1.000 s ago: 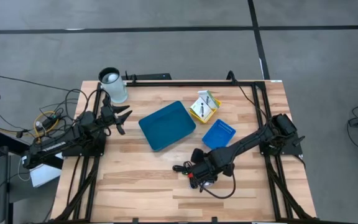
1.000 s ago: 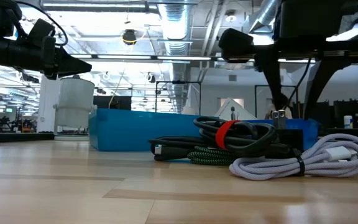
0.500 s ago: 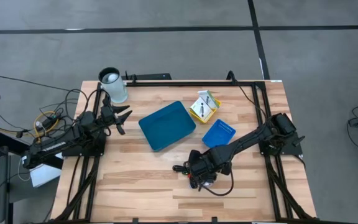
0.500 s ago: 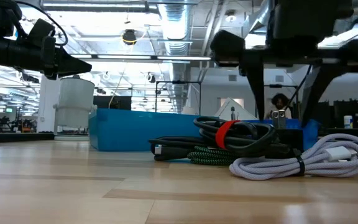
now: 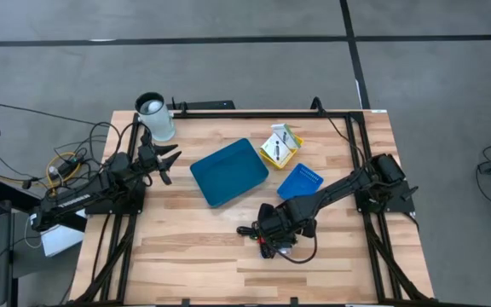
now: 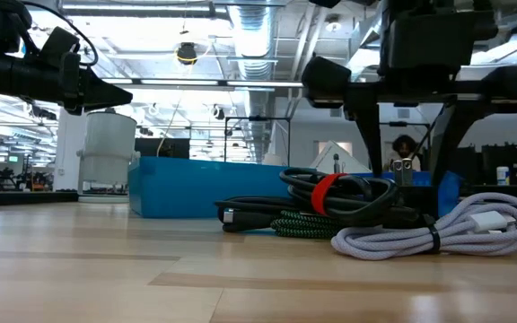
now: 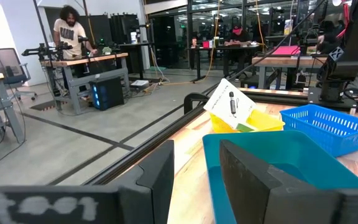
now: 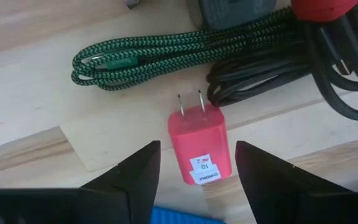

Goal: Pick and place items into bin
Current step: Put the pink charger adapter into the blue bin

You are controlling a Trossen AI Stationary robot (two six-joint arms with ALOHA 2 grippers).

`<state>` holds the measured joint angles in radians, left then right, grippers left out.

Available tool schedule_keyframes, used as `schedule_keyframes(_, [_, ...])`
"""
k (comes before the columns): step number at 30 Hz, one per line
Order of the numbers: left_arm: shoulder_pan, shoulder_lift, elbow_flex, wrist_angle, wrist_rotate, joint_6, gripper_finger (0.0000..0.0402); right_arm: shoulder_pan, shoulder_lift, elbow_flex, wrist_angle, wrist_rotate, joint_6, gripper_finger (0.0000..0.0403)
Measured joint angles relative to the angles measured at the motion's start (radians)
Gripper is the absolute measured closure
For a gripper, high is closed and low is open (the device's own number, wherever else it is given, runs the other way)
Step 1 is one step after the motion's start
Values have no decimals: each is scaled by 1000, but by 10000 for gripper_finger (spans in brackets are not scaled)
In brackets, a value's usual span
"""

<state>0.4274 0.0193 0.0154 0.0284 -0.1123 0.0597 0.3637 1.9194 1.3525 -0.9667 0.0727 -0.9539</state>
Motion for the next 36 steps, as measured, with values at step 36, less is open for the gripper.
schedule_keyframes(36, [0,0,0,0,-1,0,282,-38,62,33,-26,4,41,208])
